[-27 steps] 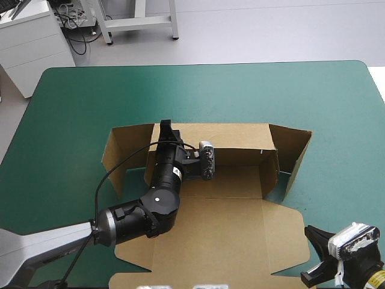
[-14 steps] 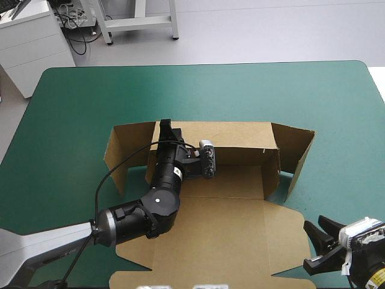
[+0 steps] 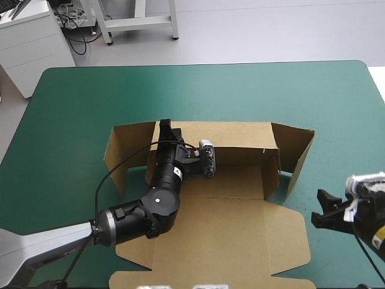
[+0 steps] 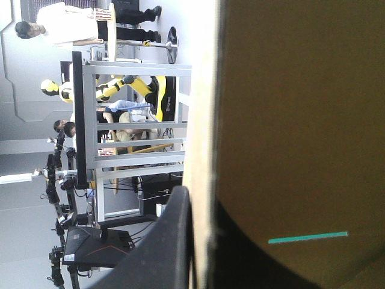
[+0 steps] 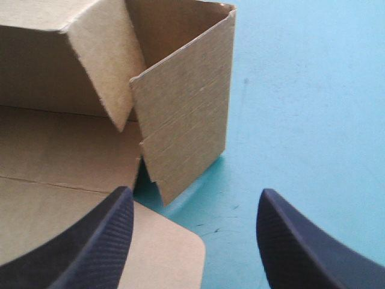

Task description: Fold the box

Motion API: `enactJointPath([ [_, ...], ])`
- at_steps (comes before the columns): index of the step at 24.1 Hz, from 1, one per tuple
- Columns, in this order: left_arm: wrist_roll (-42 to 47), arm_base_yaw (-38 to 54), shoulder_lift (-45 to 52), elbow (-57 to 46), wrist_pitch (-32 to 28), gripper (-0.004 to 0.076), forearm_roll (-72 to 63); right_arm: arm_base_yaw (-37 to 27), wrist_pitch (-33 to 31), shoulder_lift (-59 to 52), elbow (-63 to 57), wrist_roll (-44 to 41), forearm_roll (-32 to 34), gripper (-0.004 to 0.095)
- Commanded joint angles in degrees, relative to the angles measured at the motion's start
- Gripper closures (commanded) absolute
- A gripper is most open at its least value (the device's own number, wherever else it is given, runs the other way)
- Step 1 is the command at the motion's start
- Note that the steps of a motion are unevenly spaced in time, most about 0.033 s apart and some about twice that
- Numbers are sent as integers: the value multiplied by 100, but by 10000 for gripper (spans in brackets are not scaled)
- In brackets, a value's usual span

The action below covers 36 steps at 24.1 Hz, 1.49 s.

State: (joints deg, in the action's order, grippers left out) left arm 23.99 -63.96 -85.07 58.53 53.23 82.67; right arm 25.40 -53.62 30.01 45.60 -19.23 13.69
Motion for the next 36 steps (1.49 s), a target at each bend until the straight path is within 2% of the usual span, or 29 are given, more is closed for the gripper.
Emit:
enactJointPath([
  [1, 137, -41, 196, 156, 146, 756, 394, -23, -4, 894, 744, 52, 567, 349],
  [9, 137, -41, 196, 156, 146, 756, 413, -23, 98, 2282, 2317, 422, 778, 349],
  [12, 137, -41, 196, 156, 146, 756, 413, -23, -210, 2782, 2976, 617, 778, 349],
  [13, 127, -41, 196, 156, 146, 756, 429, -23, -513, 3137, 3417, 785, 786, 349],
  [15, 127, -41, 196, 156, 146, 756, 429, -167, -704, 3697, 4102, 1211, 692, 349],
  [16, 127, -41, 196, 156, 146, 756, 429, -270, -719, 3873, 4319, 1328, 524, 349],
  [18, 127, -41, 196, 156, 146, 756, 429, -1167, -812, 4498, 4981, 2139, -696, 349],
  [19, 127, -41, 196, 156, 146, 756, 429, -1386, -861, 4622, 5082, 2296, -1014, 349],
  [20, 127, -41, 196, 156, 146, 756, 429, -1904, -980, 4918, 5282, 2684, -1778, 348],
  [22, 127, -41, 196, 156, 146, 756, 429, -2456, -1145, 5297, 5450, 3053, -2573, 348],
  [26, 127, -41, 196, 156, 146, 756, 466, -2988, -1146, 5892, 5472, 3229, -2745, 349],
  [33, 127, -41, 196, 156, 134, 756, 492, -2988, -1314, 6259, 5391, 3765, -2752, 349],
  [36, 127, -41, 196, 156, 94, 756, 523, -2988, -1314, 6225, 5169, 3978, -2948, 349],
])
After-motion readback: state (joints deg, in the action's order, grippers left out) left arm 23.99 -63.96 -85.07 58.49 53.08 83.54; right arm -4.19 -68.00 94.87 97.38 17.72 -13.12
